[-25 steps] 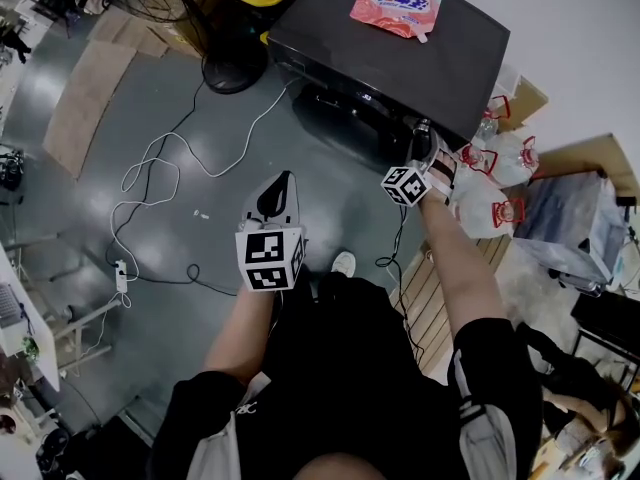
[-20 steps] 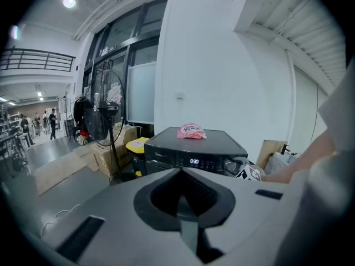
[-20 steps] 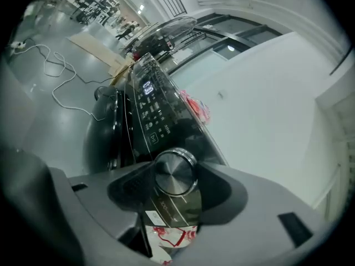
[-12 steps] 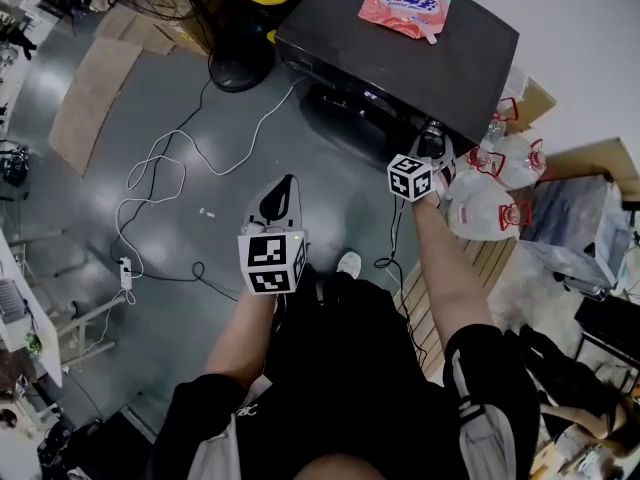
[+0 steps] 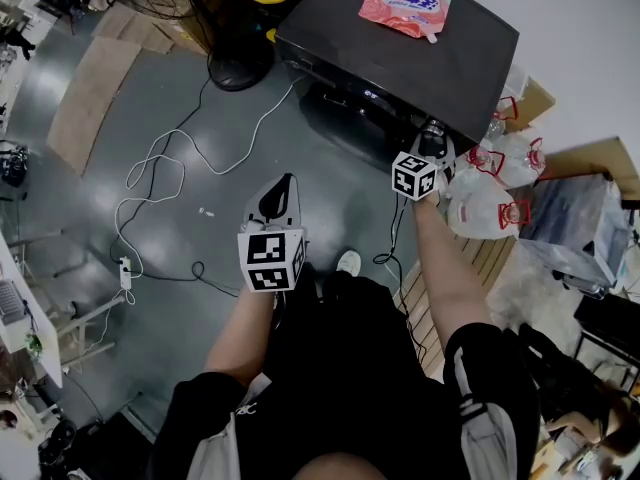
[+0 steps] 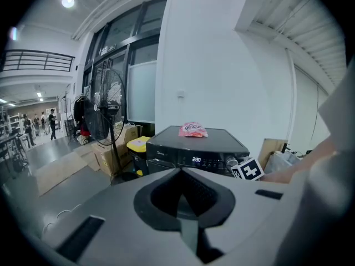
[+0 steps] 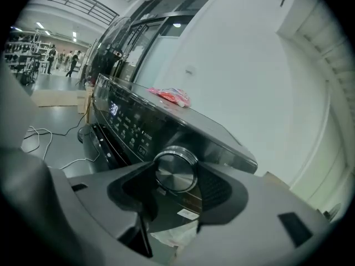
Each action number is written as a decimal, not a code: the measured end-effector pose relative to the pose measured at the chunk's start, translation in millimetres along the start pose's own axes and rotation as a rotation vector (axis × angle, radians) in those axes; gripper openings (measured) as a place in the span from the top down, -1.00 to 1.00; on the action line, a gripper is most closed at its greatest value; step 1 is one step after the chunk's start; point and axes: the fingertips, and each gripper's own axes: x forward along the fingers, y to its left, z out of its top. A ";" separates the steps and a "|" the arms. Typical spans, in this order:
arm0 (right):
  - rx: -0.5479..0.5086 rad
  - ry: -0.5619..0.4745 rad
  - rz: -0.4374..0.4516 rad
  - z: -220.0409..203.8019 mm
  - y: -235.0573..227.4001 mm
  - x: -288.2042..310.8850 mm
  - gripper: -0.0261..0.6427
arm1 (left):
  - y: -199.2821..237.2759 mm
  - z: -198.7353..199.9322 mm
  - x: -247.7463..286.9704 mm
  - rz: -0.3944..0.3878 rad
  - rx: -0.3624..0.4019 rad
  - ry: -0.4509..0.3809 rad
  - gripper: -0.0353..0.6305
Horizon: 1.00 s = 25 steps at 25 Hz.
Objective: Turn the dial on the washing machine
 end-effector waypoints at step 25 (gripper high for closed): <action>0.511 0.002 0.182 -4.1 -10.9 1.9 0.19 | -5.7 10.8 3.8 -0.006 0.008 -0.014 0.87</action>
